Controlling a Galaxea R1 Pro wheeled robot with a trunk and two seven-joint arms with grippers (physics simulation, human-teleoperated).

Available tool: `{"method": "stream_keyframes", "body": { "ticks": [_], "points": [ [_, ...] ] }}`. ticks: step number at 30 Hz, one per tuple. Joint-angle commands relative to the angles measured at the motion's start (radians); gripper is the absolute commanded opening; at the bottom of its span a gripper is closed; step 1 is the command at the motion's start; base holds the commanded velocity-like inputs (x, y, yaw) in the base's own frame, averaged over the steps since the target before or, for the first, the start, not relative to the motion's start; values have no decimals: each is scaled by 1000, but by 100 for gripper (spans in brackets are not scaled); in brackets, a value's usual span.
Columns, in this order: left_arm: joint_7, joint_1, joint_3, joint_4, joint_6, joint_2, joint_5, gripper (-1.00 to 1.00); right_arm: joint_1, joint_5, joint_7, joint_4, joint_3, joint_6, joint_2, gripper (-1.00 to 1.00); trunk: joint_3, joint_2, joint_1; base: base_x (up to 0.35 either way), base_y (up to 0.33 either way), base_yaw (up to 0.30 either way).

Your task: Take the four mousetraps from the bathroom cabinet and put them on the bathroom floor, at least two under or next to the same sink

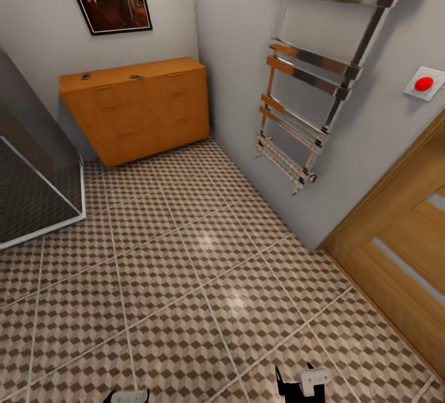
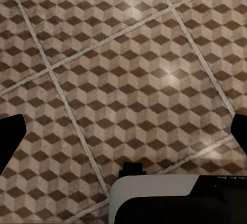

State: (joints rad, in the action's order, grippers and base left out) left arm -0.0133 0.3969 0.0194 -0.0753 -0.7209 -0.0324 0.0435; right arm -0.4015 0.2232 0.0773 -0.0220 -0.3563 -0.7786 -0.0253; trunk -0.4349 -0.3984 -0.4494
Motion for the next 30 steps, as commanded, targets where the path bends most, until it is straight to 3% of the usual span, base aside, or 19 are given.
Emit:
{"method": "stream_keyframes", "body": {
  "ticks": [1,17,30],
  "points": [
    [-1,2,3,-4,-6,0,4,100,0,2,8,0,-9,-2,0,100,-2,-2,-1,37,-7,283],
    [1,2,3,-4,-6,0,4,100,0,2,8,0,-9,-2,-1,100,-10,-2,-1,13,-1,281],
    [0,2,3,-4,-6,0,4,100,0,2,7,0,-9,-2,-1,100,-17,-2,-1,207,0,281]
  ]
}}
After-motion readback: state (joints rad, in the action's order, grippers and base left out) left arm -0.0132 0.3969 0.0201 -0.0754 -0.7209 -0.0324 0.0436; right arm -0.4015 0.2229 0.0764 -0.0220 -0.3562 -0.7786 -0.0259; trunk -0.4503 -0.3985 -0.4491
